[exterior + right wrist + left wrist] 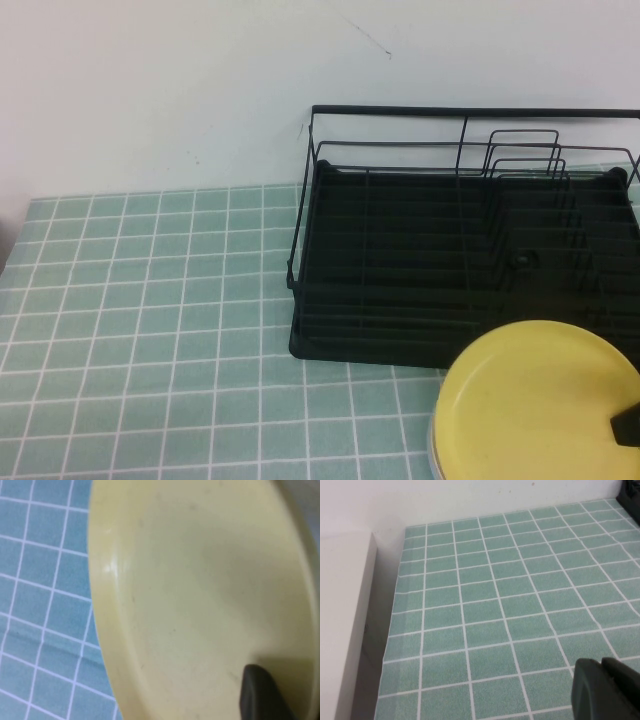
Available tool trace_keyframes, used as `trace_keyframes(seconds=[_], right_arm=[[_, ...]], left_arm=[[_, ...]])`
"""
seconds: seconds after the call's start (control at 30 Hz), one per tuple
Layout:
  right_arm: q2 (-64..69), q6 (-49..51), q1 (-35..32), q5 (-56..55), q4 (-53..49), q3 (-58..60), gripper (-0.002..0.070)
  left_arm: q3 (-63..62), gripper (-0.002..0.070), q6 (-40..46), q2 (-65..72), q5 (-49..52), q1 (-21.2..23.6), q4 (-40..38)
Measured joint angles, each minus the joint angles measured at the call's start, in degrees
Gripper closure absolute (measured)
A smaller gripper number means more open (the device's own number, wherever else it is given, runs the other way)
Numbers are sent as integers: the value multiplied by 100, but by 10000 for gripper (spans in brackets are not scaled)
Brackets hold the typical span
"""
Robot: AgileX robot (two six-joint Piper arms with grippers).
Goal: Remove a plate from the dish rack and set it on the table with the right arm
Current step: Place the plate from the table
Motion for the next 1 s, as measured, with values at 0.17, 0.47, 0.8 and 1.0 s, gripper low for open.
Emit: trace_keyframes(seconds=[0.17, 0.47, 0.8, 1.0], right_arm=[[0, 0, 0, 0, -76, 0, 379], [0, 1018, 0, -97, -1257, 0, 281], [-25, 1973, 0, 166, -2090, -137, 299], [-632, 1801, 0, 497, -2090, -207, 584]], left_arm=[[0, 678, 0, 0, 0, 0, 0], [0, 678, 0, 0, 0, 0, 0], [0, 678, -14, 0, 0, 0, 0], [0, 678, -14, 0, 0, 0, 0]])
